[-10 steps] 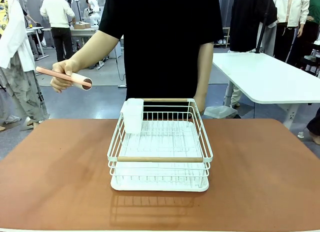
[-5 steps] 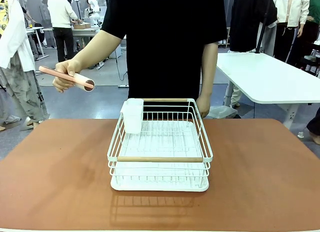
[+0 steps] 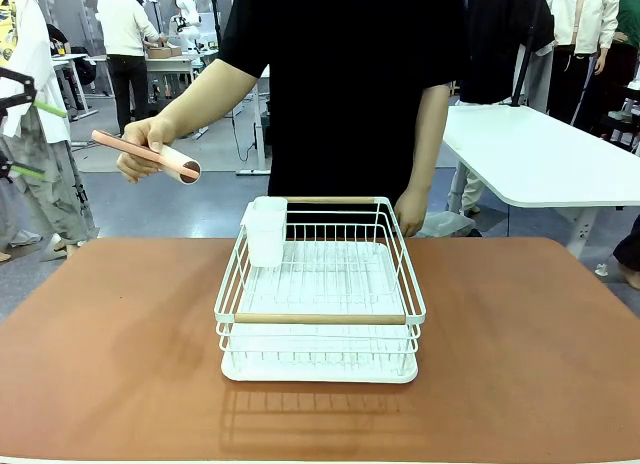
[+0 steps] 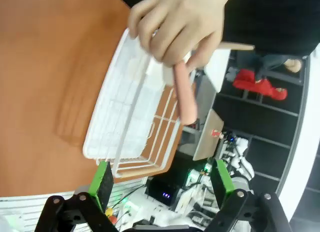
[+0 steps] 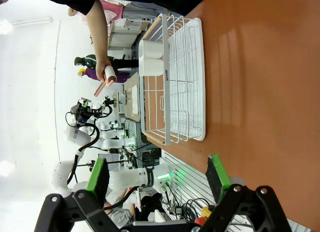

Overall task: Clean the table.
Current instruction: Pick up the Lint Roller when the human hands it over.

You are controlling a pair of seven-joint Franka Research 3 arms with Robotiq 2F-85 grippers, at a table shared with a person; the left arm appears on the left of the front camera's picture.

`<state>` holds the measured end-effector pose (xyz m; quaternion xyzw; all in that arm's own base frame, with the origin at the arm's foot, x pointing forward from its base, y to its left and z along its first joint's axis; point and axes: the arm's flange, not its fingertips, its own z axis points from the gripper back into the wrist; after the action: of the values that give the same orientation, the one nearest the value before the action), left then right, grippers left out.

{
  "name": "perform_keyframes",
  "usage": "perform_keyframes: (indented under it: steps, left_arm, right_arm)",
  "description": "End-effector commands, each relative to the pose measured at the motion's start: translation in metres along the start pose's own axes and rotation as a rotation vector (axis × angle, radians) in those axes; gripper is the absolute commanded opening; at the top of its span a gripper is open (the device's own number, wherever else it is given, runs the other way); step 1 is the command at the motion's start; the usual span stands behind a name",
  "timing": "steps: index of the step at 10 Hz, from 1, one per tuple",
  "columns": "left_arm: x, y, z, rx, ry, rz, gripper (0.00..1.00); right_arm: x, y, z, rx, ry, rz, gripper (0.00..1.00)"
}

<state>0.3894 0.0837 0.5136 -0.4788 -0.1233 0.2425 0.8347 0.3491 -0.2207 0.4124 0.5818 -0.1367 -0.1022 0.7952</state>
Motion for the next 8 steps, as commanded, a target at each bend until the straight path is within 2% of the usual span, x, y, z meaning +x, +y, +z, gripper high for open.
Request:
perform_keyframes:
  steps: [1, 5, 6, 8]
  left_arm:
    - [-0.001, 0.009, 0.009, 0.022, 0.028, -0.020, 1.00]
    - [0.001, 0.005, 0.004, 0.014, 0.009, -0.004, 1.00]
    - [-0.014, -0.020, 0.004, 0.037, -0.004, 0.050, 1.00]
    - [-0.019, -0.048, -0.013, 0.129, -0.063, 0.085, 1.00]
  right_arm:
    - [0.000, 0.002, 0.001, 0.016, -0.007, 0.011, 1.00]
    - [0.000, 0.002, 0.001, 0.016, -0.007, 0.011, 1.00]
    - [0.000, 0.002, 0.001, 0.016, -0.007, 0.011, 1.00]
    - [0.000, 0.002, 0.001, 0.016, -0.007, 0.011, 1.00]
